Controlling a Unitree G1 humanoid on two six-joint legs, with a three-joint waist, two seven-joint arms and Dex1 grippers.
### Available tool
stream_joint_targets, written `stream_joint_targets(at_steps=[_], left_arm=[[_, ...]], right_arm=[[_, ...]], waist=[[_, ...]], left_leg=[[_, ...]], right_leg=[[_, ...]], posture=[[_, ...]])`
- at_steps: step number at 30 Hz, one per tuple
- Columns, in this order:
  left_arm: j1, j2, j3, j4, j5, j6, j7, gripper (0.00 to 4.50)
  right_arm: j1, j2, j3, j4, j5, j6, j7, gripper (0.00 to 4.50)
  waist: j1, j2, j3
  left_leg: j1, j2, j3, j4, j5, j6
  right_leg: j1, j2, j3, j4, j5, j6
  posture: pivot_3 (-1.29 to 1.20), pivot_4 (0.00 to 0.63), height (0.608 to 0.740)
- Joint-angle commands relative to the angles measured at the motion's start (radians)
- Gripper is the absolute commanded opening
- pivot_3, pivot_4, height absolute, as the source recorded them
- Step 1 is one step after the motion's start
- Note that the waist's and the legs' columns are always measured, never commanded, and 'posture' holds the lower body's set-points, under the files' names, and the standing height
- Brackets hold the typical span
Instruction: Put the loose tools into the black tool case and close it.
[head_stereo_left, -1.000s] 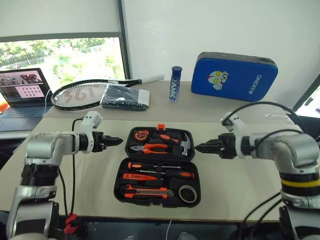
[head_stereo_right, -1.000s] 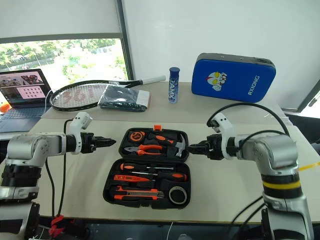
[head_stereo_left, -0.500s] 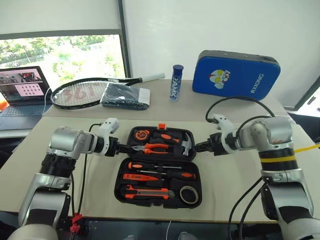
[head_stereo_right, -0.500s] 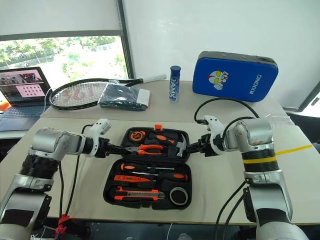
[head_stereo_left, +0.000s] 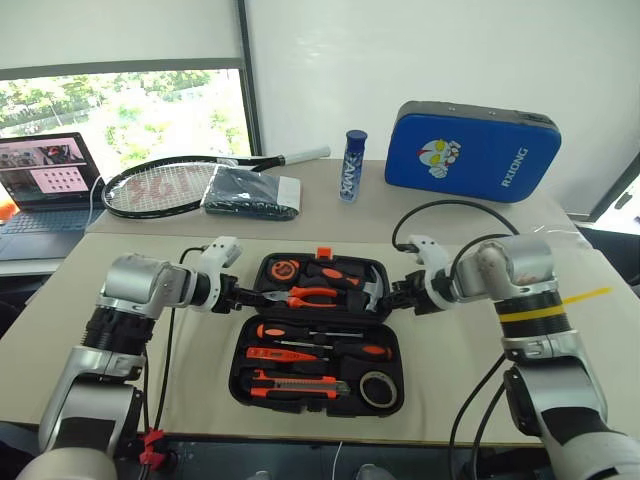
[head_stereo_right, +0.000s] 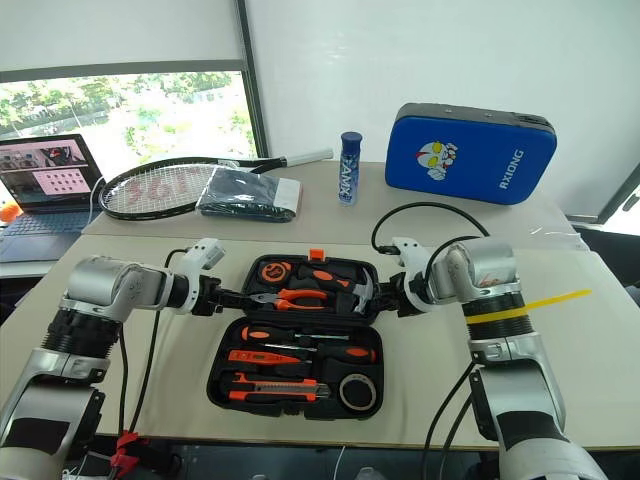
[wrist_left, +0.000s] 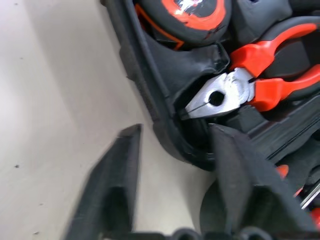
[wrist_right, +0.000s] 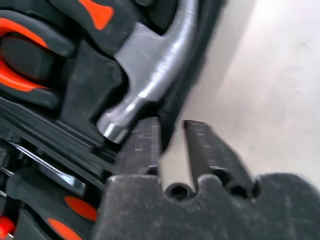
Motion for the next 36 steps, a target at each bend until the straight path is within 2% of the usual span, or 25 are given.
stream_joint_targets(at_steps=[1, 2, 5, 9, 12, 17, 23, 27, 33, 35, 36], left_arm=[[0.003, 0.006, 0.000, 0.012, 0.018, -0.015, 0.007, 0.37], [0.007, 0.006, 0.006, 0.012, 0.017, -0.015, 0.009, 0.04], [0.036, -0.008, 0.057, 0.000, -0.001, -0.055, 0.012, 0.01], [0.097, -0.043, 0.172, -0.051, -0.060, -0.154, -0.020, 0.01], [0.193, -0.054, 0.248, -0.129, -0.101, -0.315, -0.100, 0.01], [0.329, -0.090, 0.317, -0.213, -0.116, -0.581, -0.177, 0.01], [0.467, -0.131, 0.300, -0.247, -0.054, -0.944, -0.279, 0.01], [0.534, -0.148, 0.277, -0.233, -0.007, -1.130, -0.313, 0.01], [0.589, -0.163, 0.250, -0.161, 0.081, -1.401, -0.337, 0.01], [0.596, -0.165, 0.239, -0.147, 0.090, -1.457, -0.349, 0.00], [0.600, -0.164, 0.231, -0.144, 0.093, -1.480, -0.358, 0.00]], right_arm=[[0.000, -0.002, 0.001, -0.007, -0.011, -0.004, -0.005, 0.00], [0.004, 0.001, -0.011, -0.011, -0.012, -0.010, -0.007, 0.00], [0.031, 0.013, -0.077, -0.049, 0.007, -0.074, 0.008, 0.00], [0.129, -0.032, -0.094, -0.190, 0.049, -0.242, 0.116, 0.00], [0.274, -0.058, -0.127, -0.336, 0.051, -0.469, 0.209, 0.00], [0.518, -0.033, -0.220, -0.461, 0.041, -0.943, 0.369, 0.00], [0.693, -0.037, -0.185, -0.421, -0.055, -1.356, 0.486, 0.00], [0.756, -0.028, -0.164, -0.324, -0.146, -1.669, 0.526, 0.00], [0.750, -0.026, -0.142, -0.204, -0.141, -1.895, 0.611, 0.00], [0.746, -0.027, -0.130, -0.169, -0.150, -1.987, 0.635, 0.83], [0.746, -0.028, -0.124, -0.158, -0.146, -2.003, 0.649, 1.01]], waist=[[0.000, 0.000, 0.000], [0.001, 0.000, 0.000], [-0.001, 0.000, 0.000], [0.000, 0.000, 0.000], [0.001, 0.000, 0.000], [0.006, 0.000, 0.000], [0.008, 0.000, 0.000], [0.005, 0.000, 0.000], [0.004, 0.000, 0.001], [0.004, 0.000, 0.001], [0.003, 0.000, 0.001]], left_leg=[[0.001, 0.000, 0.000, 0.000, 0.000, 0.000], [0.002, -0.001, 0.000, 0.000, 0.000, 0.000], [0.003, -0.001, 0.000, 0.000, 0.000, -0.001], [0.004, 0.000, 0.000, 0.000, 0.001, -0.001], [0.002, 0.000, 0.000, 0.001, 0.001, -0.002], [-0.005, 0.000, -0.001, 0.000, 0.001, -0.002], [-0.006, -0.001, 0.000, 0.000, 0.001, -0.002], [-0.004, 0.000, 0.001, 0.000, 0.001, -0.002], [0.001, 0.000, 0.002, 0.000, 0.001, -0.002], [0.003, 0.000, 0.002, 0.000, 0.001, -0.002], [0.003, 0.000, 0.002, 0.000, 0.001, -0.002]], right_leg=[[0.001, -0.001, 0.000, 0.000, 0.000, 0.000], [0.001, -0.001, 0.000, -0.001, 0.000, 0.000], [0.002, 0.000, 0.000, 0.000, 0.000, 0.000], [0.002, 0.000, 0.000, 0.000, 0.000, 0.000], [0.001, -0.001, 0.000, 0.000, 0.000, 0.000], [-0.003, -0.002, -0.001, 0.000, 0.001, 0.001], [-0.003, -0.003, 0.000, -0.002, 0.002, 0.003], [-0.002, -0.002, 0.000, -0.006, 0.002, 0.003], [0.002, -0.002, 0.002, -0.006, 0.002, 0.003], [0.004, -0.002, 0.002, -0.006, 0.002, 0.003], [0.004, -0.002, 0.002, -0.006, 0.002, 0.003]], posture=[[0.00, 0.150, 0.740], [0.00, 0.150, 0.740], [0.00, 0.150, 0.740], [0.00, 0.150, 0.740], [0.00, 0.150, 0.740], [0.00, 0.150, 0.740], [0.00, 0.150, 0.740], [0.00, 0.150, 0.740], [0.00, 0.150, 0.740], [0.00, 0.150, 0.740], [0.00, 0.150, 0.740]])
